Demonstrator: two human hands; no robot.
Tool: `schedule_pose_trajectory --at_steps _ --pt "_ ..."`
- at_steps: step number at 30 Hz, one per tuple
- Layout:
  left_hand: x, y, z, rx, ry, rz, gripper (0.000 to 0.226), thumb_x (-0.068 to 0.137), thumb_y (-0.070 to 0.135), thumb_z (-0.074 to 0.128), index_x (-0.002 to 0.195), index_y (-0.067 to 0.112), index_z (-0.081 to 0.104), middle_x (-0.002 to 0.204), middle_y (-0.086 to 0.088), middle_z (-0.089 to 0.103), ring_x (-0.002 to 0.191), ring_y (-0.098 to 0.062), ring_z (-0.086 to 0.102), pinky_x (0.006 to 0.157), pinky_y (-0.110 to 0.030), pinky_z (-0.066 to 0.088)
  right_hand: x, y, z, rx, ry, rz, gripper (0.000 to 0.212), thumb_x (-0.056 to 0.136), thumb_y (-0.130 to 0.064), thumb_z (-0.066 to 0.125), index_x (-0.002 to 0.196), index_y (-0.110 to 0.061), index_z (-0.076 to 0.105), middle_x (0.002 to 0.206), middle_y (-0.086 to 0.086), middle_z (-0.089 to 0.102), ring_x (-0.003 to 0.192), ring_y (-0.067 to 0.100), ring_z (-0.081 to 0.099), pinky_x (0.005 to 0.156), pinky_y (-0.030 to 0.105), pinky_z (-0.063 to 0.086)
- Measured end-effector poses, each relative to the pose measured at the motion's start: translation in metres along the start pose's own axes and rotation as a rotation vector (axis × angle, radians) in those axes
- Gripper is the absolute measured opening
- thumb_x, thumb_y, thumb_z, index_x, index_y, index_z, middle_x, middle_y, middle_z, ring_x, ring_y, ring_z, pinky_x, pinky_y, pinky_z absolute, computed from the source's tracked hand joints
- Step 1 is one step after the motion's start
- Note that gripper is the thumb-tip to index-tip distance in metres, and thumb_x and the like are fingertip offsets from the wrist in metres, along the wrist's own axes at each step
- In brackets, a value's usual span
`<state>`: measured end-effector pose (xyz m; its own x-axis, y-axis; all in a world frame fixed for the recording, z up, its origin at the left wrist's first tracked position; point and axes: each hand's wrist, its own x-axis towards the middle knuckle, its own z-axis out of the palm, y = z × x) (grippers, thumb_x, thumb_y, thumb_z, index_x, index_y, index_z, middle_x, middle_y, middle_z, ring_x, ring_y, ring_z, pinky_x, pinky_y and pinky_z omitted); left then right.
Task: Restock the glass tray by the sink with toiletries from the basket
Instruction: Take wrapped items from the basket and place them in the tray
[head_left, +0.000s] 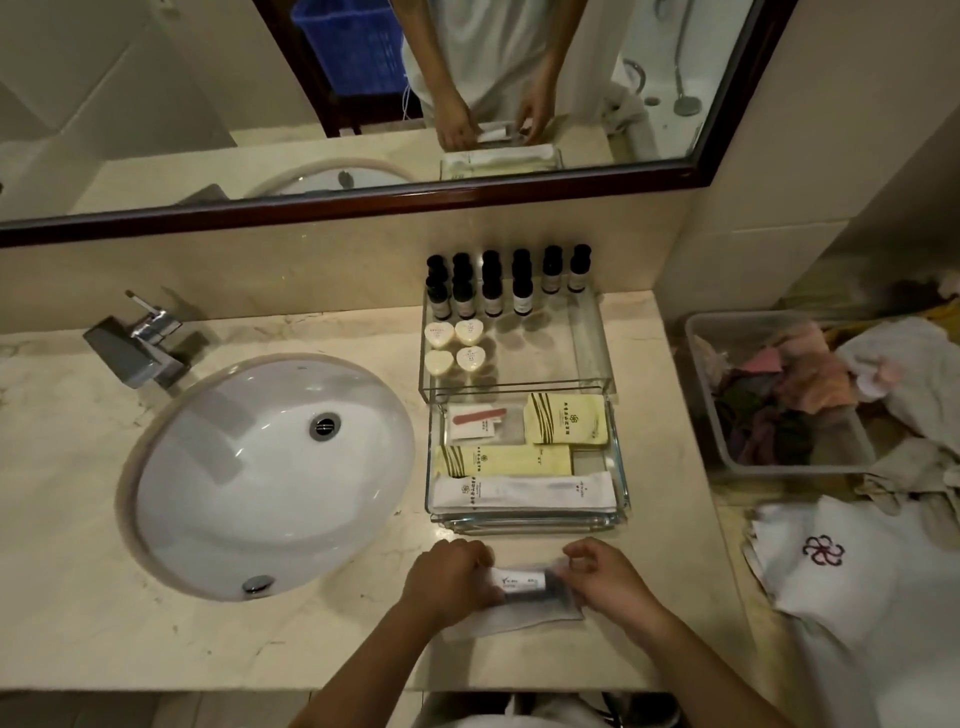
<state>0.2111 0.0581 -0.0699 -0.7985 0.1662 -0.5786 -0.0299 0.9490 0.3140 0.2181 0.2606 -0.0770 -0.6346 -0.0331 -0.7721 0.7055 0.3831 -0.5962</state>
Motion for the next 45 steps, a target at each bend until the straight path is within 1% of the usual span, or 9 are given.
schedule_pose_trajectory --at_steps 4,7,9,12,18,24,30,37,45 --pt "-0.002 -0.012 0.001 -0.308 0.268 -0.042 0.022 0.085 0.035 0.057 0.084 0.016 0.067 0.094 -0.001 0.061 0.088 -0.018 0.057 0.067 -0.023 0.039 0.005 -0.017 -0.008 -0.122 0.027 0.064 0.010 0.083 -0.019 0.062 0.093 -0.019 0.062 0.078 -0.002 0.062 0.070 0.014 0.058 0.055 0.020 0.041" --pt "0.006 -0.022 -0.013 -0.735 0.470 -0.354 0.024 0.089 0.025 0.058 0.074 0.006 0.058 0.076 -0.011 0.061 0.073 -0.025 0.058 0.056 -0.026 0.040 -0.005 -0.034 -0.023 -0.091 0.114 0.053 0.009 0.089 -0.017 0.054 0.085 -0.018 0.062 0.077 0.001 0.062 0.068 0.016 0.056 0.056 0.022 0.042" --pt "0.017 -0.028 -0.027 -0.892 0.495 -0.481 0.023 0.089 0.027 0.060 0.091 0.004 0.056 0.092 -0.014 0.061 0.081 -0.025 0.058 0.062 -0.028 0.044 -0.010 -0.042 -0.031 -0.038 0.245 0.037 0.006 0.090 -0.017 0.054 0.086 -0.017 0.058 0.082 0.004 0.062 0.072 0.019 0.057 0.062 0.029 0.045" --pt "0.034 -0.028 -0.041 -1.000 0.370 -0.513 0.048 0.091 0.035 0.057 0.126 0.005 0.045 0.123 -0.012 0.053 0.109 -0.029 0.055 0.088 -0.036 0.048 -0.009 -0.052 -0.035 -0.012 0.420 0.014 0.008 0.089 -0.018 0.055 0.095 -0.015 0.053 0.091 0.007 0.060 0.075 0.019 0.055 0.064 0.030 0.044" --pt "0.047 -0.032 -0.049 -0.981 0.233 -0.497 0.048 0.090 0.035 0.058 0.127 0.007 0.046 0.126 -0.013 0.056 0.107 -0.030 0.058 0.091 -0.043 0.052 0.010 -0.068 -0.031 0.198 0.465 0.048 0.050 0.092 -0.020 0.056 0.138 -0.013 0.037 0.125 0.014 0.055 0.091 0.024 0.059 0.080 0.035 0.050" --pt "0.049 -0.045 -0.047 -0.875 0.208 -0.400 0.025 0.090 0.035 0.058 0.104 0.013 0.054 0.108 -0.007 0.063 0.094 -0.023 0.060 0.083 -0.035 0.053 0.022 -0.070 -0.021 0.106 0.570 0.125 0.046 0.089 -0.025 0.060 0.129 -0.007 0.048 0.122 0.015 0.059 0.107 0.033 0.058 0.096 0.044 0.047" --pt "0.048 -0.048 -0.044 -0.840 0.242 -0.260 0.028 0.093 0.027 0.054 0.116 0.012 0.059 0.110 -0.005 0.066 0.090 -0.016 0.058 0.079 -0.026 0.046 0.034 -0.064 -0.020 0.286 0.544 0.164 0.045 0.088 -0.021 0.061 0.128 -0.005 0.049 0.119 0.013 0.058 0.104 0.031 0.058 0.096 0.045 0.048" --pt "0.040 -0.041 -0.041 -0.950 0.294 -0.292 0.036 0.092 0.028 0.056 0.124 0.011 0.059 0.117 -0.007 0.066 0.101 -0.021 0.061 0.092 -0.035 0.050 0.040 -0.053 -0.023 0.411 0.540 0.133 0.039 0.085 -0.010 0.066 0.122 -0.006 0.054 0.117 0.016 0.059 0.104 0.032 0.059 0.094 0.048 0.050" --pt "0.041 -0.030 -0.044 -1.020 0.348 -0.332 0.033 0.094 0.024 0.055 0.122 0.010 0.061 0.113 -0.008 0.067 0.094 -0.019 0.062 0.088 -0.033 0.051 0.053 -0.052 -0.032 0.496 0.504 0.122 0.037 0.084 -0.003 0.065 0.120 -0.006 0.056 0.111 0.015 0.061 0.102 0.032 0.061 0.093 0.048 0.051"
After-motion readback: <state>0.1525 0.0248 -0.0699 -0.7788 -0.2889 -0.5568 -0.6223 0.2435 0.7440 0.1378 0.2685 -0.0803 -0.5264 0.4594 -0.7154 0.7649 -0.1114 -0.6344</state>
